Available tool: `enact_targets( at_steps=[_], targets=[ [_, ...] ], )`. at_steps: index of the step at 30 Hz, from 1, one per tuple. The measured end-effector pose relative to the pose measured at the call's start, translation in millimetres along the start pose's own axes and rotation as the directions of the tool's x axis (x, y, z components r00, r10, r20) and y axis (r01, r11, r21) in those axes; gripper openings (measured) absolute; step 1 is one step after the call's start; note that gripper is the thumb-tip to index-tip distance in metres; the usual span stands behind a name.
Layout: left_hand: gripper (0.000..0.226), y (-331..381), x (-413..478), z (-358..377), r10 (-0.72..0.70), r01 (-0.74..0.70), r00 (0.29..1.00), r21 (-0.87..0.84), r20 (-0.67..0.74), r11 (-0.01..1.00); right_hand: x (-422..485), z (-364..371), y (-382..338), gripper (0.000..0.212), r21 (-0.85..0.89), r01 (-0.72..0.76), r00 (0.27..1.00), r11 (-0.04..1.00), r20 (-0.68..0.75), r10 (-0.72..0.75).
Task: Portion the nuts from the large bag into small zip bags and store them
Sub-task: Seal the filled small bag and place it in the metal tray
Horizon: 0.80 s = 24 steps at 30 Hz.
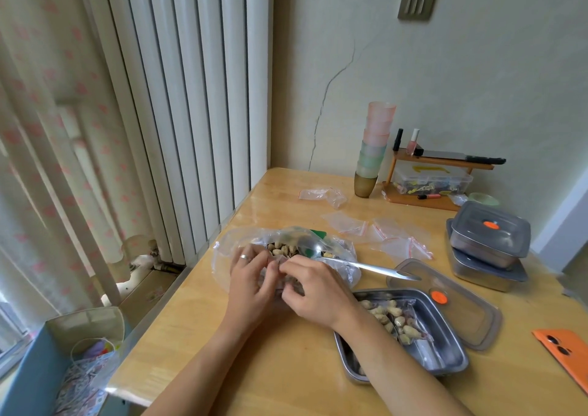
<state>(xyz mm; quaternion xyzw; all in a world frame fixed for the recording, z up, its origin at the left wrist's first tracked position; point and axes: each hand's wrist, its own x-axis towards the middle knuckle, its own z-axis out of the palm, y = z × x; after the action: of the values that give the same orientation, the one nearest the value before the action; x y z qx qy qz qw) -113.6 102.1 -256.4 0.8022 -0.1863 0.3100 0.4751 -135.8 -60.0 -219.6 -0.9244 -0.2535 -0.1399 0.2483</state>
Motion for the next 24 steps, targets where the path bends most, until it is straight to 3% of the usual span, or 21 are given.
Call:
enact_targets(
  at_steps=[2,5,7,9,11,16,20,24],
  targets=[
    [0.013,0.9,-0.2,-3.9,-0.017,0.021,0.997,-0.048,0.074,0.999,-0.5,-2.8,1.0,0.027,0.051,-0.039,0.999,0.998,-0.009,0.039],
    [0.062,-2.7,2.3,-10.0,0.021,-0.021,0.952,-0.004,0.306,1.0,-1.6,-6.4,0.6,0.047,0.088,-0.071,0.997,0.994,0.027,0.069],
    [0.077,-1.9,6.6,-12.5,0.071,-0.107,0.907,0.065,0.415,0.992,-1.3,-7.7,-0.8,0.054,0.115,-0.079,0.996,0.99,0.041,0.075],
    [0.086,-1.4,13.9,-14.1,0.056,-0.098,0.888,0.069,0.457,0.993,-0.5,-10.6,-2.8,0.056,0.169,-0.09,0.995,0.982,0.048,0.083],
    [0.081,-3.2,23.2,-15.5,-0.001,-0.021,0.89,0.043,0.455,0.999,0.3,-16.1,-5.3,0.056,0.236,-0.118,0.992,0.965,0.061,0.106],
    [0.036,-4.1,42.0,-17.8,-0.066,0.045,0.896,0.057,0.439,0.997,3.2,-21.5,-6.9,0.056,0.339,-0.172,0.985,0.925,0.066,0.159],
    [0.038,-3.3,49.3,-18.2,-0.095,0.049,0.896,0.116,0.435,0.992,6.2,-20.3,-4.2,0.042,0.5,-0.191,0.976,0.844,0.006,0.217],
    [0.044,-0.9,52.7,-20.7,-0.131,0.07,0.892,0.152,0.434,0.986,7.3,-23.3,-2.8,0.028,0.507,-0.178,0.973,0.844,-0.038,0.228]
  ],
)
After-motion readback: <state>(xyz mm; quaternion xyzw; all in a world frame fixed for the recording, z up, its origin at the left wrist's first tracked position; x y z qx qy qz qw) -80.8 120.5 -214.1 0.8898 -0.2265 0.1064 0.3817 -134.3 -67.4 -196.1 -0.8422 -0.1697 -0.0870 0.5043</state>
